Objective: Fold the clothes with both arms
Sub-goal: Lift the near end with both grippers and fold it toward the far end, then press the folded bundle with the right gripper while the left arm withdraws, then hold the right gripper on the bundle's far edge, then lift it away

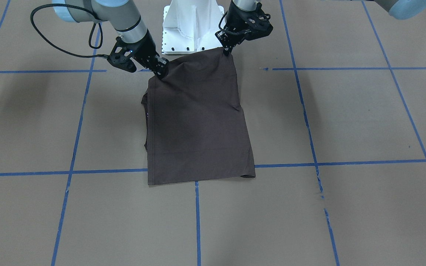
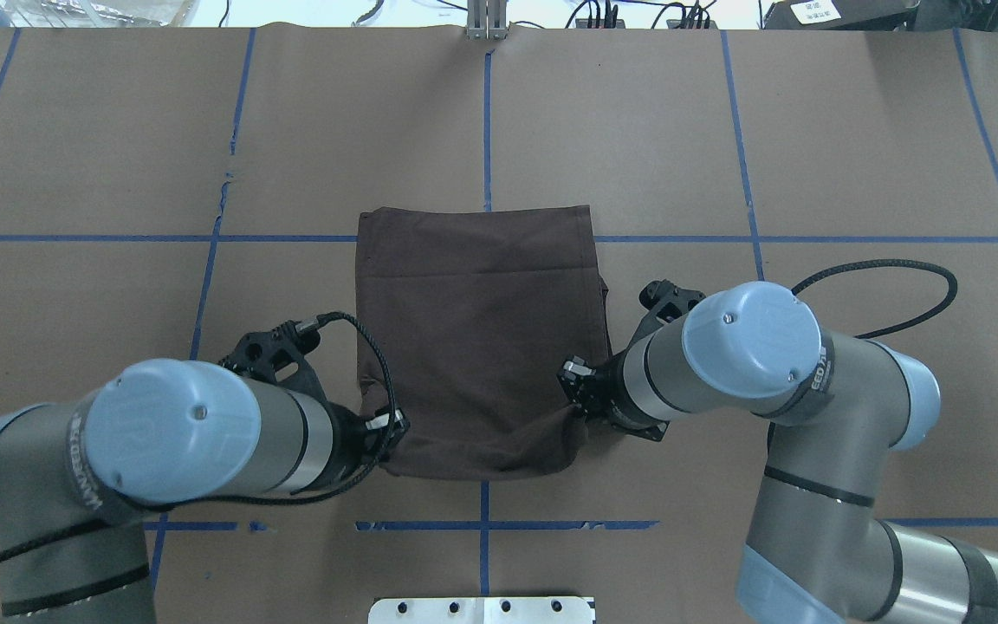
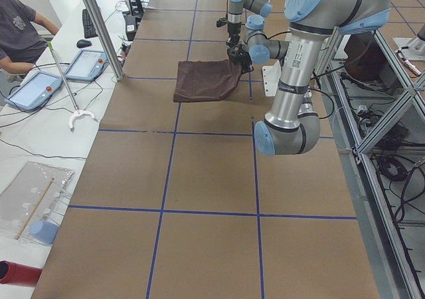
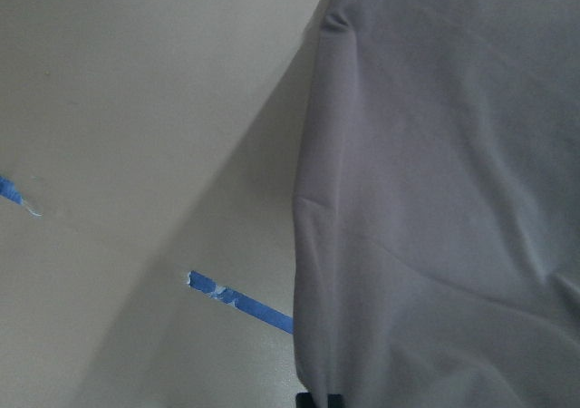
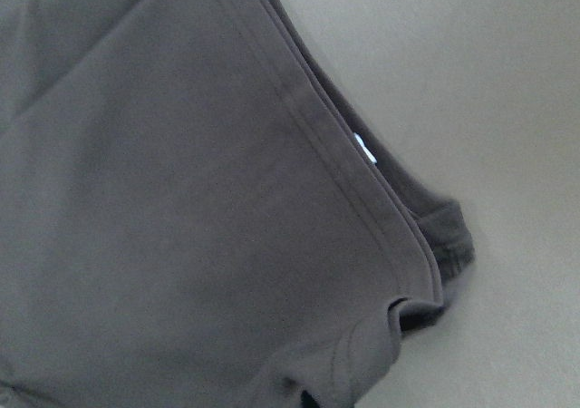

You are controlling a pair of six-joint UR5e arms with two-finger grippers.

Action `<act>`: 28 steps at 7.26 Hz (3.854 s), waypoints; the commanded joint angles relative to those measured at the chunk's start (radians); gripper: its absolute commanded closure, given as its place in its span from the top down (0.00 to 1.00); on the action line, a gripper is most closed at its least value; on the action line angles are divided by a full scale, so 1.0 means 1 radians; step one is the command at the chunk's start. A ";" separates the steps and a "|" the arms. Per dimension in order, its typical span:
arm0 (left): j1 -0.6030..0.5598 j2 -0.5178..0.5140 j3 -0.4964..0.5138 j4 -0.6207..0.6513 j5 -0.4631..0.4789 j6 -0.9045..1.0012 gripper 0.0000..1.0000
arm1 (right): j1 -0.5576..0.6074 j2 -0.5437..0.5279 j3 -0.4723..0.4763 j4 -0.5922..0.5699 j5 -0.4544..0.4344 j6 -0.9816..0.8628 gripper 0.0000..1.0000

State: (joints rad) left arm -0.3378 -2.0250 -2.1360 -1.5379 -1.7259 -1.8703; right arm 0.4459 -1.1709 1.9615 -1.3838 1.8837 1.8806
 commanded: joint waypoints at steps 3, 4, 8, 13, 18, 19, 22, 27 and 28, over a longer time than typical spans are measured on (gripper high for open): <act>-0.197 -0.119 0.319 -0.170 -0.010 0.085 0.00 | 0.197 0.233 -0.332 0.025 0.103 -0.023 0.00; -0.231 -0.133 0.350 -0.185 -0.023 0.120 0.00 | 0.218 0.305 -0.445 0.026 0.103 -0.026 0.00; -0.340 -0.299 0.817 -0.499 -0.005 0.222 0.99 | 0.321 0.421 -0.809 0.255 0.155 -0.087 0.83; -0.496 -0.301 0.884 -0.536 -0.160 0.528 1.00 | 0.431 0.428 -0.807 0.244 0.250 -0.236 1.00; -0.746 -0.161 0.731 -0.369 -0.301 0.930 1.00 | 0.254 0.547 -0.673 -0.199 0.110 -0.541 1.00; -0.785 -0.159 0.729 -0.332 -0.301 0.992 1.00 | 0.214 0.621 -0.763 -0.198 0.085 -0.548 1.00; -0.793 -0.159 0.728 -0.329 -0.301 0.997 1.00 | 0.149 0.669 -0.846 -0.193 0.078 -0.552 1.00; -0.796 -0.144 0.719 -0.327 -0.299 0.996 1.00 | 0.178 0.724 -1.049 0.037 -0.015 -0.633 1.00; -0.796 -0.144 0.714 -0.326 -0.299 0.996 1.00 | 0.181 0.737 -1.106 0.110 -0.068 -0.664 1.00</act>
State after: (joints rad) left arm -1.1330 -2.1701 -1.4180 -1.8644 -2.0254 -0.8743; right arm 0.6193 -0.4462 0.9098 -1.3459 1.8611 1.2526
